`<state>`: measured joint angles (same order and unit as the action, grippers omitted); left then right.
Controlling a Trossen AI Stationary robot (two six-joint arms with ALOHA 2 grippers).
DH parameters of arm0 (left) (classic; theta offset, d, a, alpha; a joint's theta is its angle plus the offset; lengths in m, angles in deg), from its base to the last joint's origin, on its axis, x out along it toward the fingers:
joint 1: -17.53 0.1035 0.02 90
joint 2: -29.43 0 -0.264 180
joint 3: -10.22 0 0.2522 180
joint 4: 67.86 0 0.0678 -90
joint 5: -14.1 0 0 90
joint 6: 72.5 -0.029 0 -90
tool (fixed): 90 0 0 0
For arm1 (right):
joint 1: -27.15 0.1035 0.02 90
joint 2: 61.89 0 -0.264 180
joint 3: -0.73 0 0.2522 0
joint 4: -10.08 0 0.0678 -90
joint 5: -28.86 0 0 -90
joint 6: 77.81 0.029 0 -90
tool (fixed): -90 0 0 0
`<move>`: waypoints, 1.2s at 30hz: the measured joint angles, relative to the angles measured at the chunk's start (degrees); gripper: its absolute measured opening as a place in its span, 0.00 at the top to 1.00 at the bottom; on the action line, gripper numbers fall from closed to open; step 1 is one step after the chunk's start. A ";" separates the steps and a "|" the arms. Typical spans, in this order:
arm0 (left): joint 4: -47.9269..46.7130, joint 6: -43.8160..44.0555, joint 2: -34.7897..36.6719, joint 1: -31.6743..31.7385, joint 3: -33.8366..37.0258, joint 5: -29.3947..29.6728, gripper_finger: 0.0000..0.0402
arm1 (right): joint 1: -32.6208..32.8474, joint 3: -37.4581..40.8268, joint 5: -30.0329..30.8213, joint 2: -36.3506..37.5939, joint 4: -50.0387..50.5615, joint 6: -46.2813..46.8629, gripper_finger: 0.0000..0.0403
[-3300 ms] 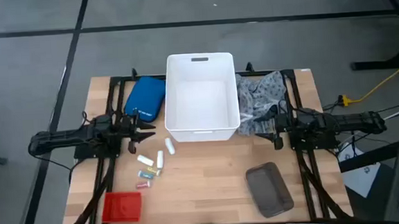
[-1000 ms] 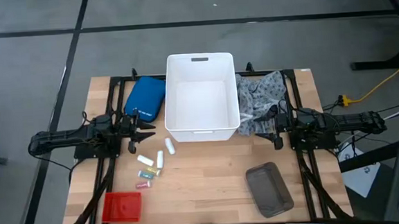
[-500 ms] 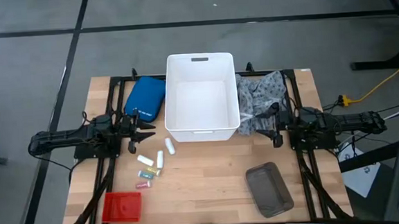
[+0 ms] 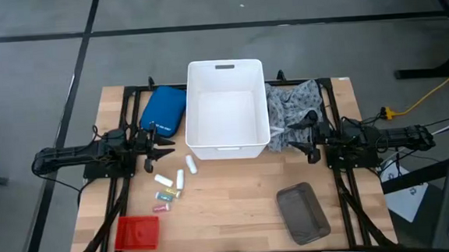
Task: Pick & place medical supplies in basket/bin
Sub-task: Put the left white rolled gauze into the red bin
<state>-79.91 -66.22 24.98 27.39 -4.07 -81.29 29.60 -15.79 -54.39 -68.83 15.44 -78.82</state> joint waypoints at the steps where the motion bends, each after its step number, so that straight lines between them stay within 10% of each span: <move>1: 0.01 -0.01 0.02 0.00 0.00 0.00 0.71 | -0.07 0.00 0.84 0.00 -0.22 -1.52 0.27; 7: 0.02 0.00 0.02 -0.01 0.00 0.00 0.71 | -0.19 0.00 9.67 0.00 -6.10 -7.51 0.27; 36: 19.41 0.57 0.02 -0.02 -1.07 11.74 0.71 | -0.14 0.00 -4.52 0.00 -15.02 -14.18 0.27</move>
<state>-60.50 -65.65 25.00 27.38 -5.14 -69.55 29.45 -15.79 -58.90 -68.83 0.42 -93.00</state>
